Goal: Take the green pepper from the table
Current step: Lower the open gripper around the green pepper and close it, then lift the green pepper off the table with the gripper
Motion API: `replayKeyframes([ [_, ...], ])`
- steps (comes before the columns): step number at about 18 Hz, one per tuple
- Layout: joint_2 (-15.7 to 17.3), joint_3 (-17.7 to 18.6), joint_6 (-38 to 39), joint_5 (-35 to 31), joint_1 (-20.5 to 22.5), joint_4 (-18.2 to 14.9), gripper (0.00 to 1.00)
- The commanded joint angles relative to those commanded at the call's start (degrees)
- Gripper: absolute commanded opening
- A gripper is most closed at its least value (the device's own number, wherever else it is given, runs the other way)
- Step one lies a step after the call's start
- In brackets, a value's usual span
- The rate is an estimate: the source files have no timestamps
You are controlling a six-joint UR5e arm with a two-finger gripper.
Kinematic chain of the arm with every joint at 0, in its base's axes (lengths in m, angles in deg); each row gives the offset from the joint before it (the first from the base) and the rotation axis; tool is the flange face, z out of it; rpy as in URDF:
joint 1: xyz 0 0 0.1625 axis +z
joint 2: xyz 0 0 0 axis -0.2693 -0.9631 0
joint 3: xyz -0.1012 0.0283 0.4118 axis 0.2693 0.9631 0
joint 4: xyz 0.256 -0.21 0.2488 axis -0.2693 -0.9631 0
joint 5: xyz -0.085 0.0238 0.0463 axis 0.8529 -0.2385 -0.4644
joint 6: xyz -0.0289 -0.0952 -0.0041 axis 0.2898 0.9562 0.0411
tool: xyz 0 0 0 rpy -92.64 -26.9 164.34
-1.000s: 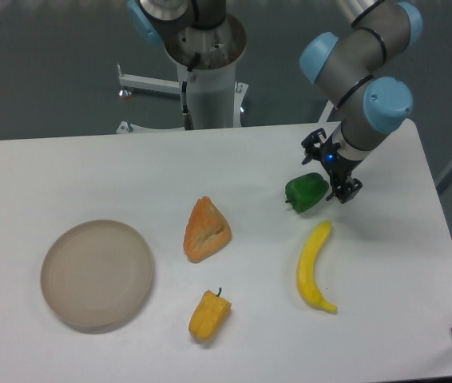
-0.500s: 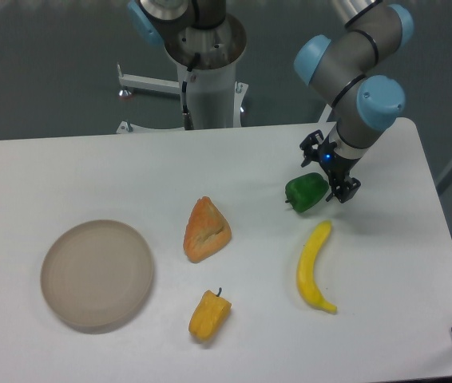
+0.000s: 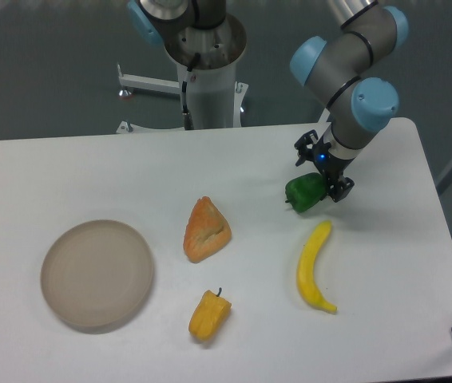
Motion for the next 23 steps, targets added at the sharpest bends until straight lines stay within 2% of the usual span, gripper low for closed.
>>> replayKeyframes([
  [2, 0.0, 0.4, 0.0, 0.0, -0.5, 1.7, 1.00],
  [4, 0.0, 0.5, -0.1, 0.1, -0.4, 1.9, 1.00],
  [5, 0.0, 0.3, -0.1, 0.1, -0.5, 1.9, 0.93],
  [6, 0.0, 0.1, 0.0, 0.1, -0.4, 1.9, 0.75],
  [8, 0.0, -0.3, 0.0, 0.0, -0.4, 1.9, 0.46],
  [10, 0.1, -0.7, 0.0, 0.0, -0.4, 1.8, 0.35],
  [18, 0.1, -4.5, 0.0, -0.4, -0.4, 0.3, 0.29],
  [23, -0.4, -11.5, 0.0, -0.5, -0.5, -1.8, 0.29],
])
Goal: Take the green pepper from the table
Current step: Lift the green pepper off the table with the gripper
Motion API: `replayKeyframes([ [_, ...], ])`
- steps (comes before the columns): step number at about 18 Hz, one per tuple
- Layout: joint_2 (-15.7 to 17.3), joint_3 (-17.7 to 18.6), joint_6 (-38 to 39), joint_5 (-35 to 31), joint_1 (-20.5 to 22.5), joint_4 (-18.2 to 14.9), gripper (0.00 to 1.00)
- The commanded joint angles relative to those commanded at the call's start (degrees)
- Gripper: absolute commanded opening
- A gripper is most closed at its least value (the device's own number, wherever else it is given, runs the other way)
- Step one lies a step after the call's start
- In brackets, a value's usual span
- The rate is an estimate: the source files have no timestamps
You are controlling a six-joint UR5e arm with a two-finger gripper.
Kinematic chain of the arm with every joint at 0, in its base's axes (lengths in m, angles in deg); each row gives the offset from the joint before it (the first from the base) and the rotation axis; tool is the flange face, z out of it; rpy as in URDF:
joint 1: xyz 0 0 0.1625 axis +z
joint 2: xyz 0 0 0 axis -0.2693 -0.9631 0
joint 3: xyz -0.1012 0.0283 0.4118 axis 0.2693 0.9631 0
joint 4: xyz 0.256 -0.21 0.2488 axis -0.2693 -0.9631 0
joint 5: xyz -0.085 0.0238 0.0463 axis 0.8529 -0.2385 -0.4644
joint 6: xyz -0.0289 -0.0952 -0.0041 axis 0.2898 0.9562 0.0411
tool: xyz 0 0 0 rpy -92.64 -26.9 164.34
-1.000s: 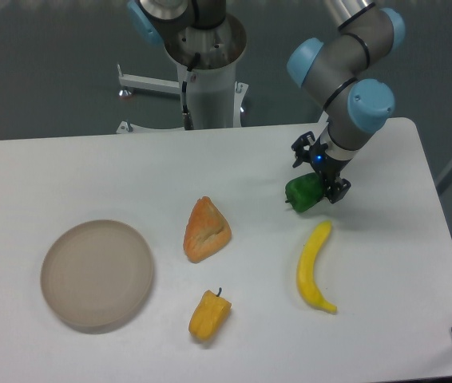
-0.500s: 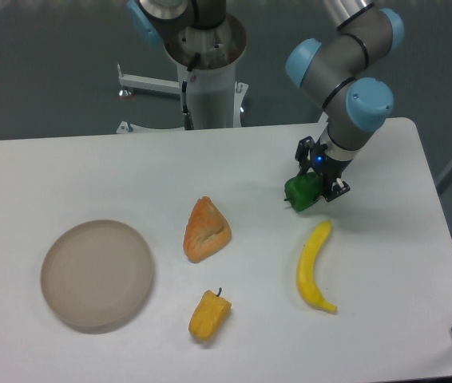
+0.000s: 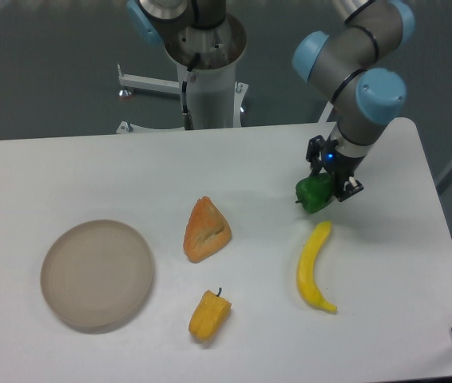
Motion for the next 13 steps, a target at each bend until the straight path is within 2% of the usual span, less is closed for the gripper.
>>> replayKeyframes([
  [6, -2.2, -6.5, 0.0, -0.3, -0.9, 0.0, 0.29],
  [13, -4.2, -10.2, 0.3, -2.6, -2.5, 0.4, 0.29],
])
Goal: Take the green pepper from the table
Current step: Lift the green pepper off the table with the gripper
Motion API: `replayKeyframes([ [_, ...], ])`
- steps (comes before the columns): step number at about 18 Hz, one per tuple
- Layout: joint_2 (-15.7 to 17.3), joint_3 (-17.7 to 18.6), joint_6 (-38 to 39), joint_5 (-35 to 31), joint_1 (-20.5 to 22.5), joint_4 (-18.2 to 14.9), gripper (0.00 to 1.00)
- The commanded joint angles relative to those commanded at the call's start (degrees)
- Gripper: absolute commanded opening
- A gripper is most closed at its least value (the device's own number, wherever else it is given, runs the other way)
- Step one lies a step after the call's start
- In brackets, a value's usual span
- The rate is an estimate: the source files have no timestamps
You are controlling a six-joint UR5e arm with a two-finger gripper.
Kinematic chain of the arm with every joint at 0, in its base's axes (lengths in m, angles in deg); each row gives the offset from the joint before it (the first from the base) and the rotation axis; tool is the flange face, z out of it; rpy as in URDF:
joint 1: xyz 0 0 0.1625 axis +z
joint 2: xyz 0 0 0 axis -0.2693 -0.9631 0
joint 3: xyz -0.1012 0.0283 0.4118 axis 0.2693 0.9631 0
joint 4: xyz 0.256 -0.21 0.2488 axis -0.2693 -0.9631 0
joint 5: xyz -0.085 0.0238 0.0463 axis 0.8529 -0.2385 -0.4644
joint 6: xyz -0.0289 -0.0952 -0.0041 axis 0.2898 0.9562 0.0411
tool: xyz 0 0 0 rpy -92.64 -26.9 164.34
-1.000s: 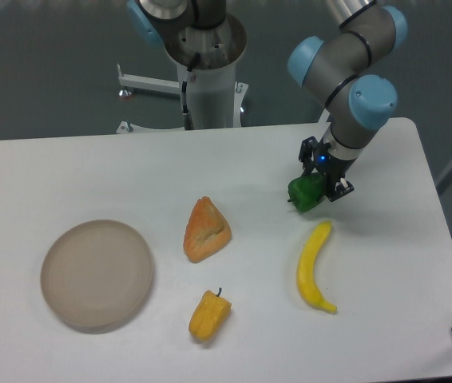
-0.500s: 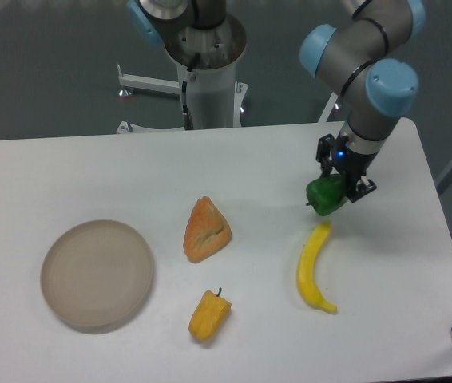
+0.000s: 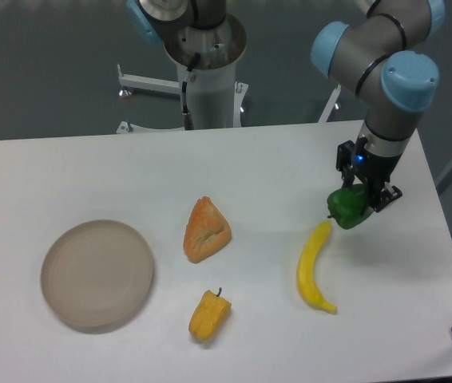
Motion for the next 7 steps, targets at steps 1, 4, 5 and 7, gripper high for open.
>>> replayKeyframes([
  [1, -0.1, -0.3, 0.8, 0.0, -0.1, 0.1, 0.29],
  [4, -0.5, -0.9, 1.7, 0.0, -0.2, 0.1, 0.29],
  [5, -0.8, -1.1, 1.7, 0.0, -0.4, 0.1, 0.29],
  [7, -0.9, -1.1, 1.8, 0.0, -0.9, 0.1, 0.29],
])
